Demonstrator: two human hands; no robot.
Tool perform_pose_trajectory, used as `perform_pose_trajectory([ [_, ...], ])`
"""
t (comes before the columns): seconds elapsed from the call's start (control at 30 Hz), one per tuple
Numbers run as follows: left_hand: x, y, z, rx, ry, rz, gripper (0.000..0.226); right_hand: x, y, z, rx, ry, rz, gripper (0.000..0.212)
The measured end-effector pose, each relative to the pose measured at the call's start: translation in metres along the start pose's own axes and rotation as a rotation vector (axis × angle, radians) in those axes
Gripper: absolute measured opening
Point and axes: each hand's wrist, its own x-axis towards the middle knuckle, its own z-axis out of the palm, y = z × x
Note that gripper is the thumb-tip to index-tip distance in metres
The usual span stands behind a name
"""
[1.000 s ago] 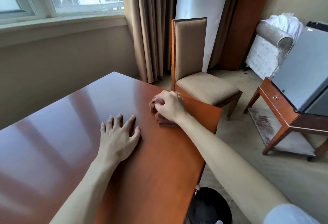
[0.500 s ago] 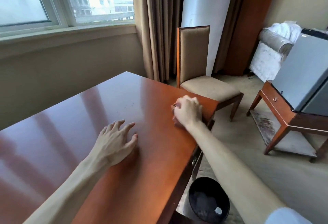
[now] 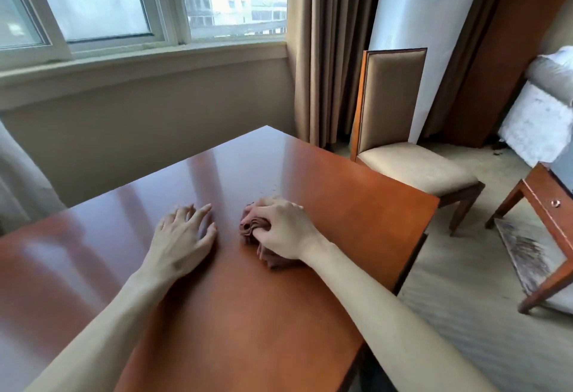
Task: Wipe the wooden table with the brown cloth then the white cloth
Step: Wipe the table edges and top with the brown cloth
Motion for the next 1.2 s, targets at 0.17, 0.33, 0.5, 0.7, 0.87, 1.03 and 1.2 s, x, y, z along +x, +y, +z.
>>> perform_pose_trajectory([
  [0.17,0.002,-0.010,0.016,-0.015,0.008,-0.016,0.071,0.082,0.081,-0.011,-0.099,0.249,0.393,0.025],
  [0.33,0.004,-0.006,0.022,-0.031,0.039,-0.052,0.071,0.154,0.081,0.017,-0.280,0.278,0.523,0.028],
  [0.5,0.006,-0.008,0.020,-0.017,0.023,-0.060,0.072,0.139,0.000,0.045,-0.168,0.191,0.256,0.022],
  [0.7,0.002,-0.009,0.015,-0.041,0.004,-0.050,0.070,0.053,-0.008,0.025,0.038,0.073,0.043,0.019],
  [0.87,0.001,-0.011,0.016,-0.016,-0.007,-0.044,0.061,0.035,0.116,-0.041,-0.090,0.278,0.435,0.032],
  [1.03,0.003,-0.009,0.017,0.022,-0.039,-0.029,0.058,-0.007,0.145,-0.073,-0.173,0.372,0.598,0.024],
  [1.2,0.003,-0.007,0.018,0.002,-0.010,-0.024,0.079,-0.039,0.081,-0.047,-0.104,0.214,0.246,0.023],
])
